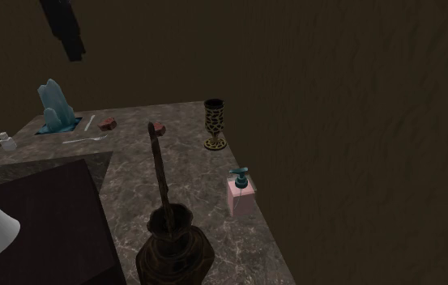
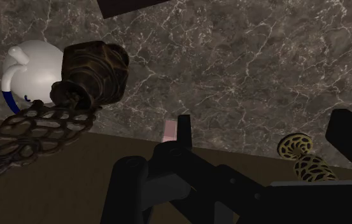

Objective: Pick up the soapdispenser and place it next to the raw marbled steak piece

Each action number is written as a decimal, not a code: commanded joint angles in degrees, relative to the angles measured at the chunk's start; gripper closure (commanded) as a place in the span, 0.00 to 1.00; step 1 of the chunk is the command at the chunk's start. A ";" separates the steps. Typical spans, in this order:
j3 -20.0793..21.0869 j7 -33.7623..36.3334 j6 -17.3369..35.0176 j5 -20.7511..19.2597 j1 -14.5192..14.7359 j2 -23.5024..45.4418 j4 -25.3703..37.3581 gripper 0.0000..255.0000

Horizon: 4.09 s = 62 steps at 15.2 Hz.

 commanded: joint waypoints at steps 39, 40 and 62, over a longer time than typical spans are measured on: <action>-7.33 -19.58 26.35 11.86 -7.79 86.49 50.98 0.00; -7.20 -19.65 25.89 11.97 -8.11 88.15 52.96 0.00; -6.69 -19.96 29.78 12.54 -8.35 91.50 52.40 1.00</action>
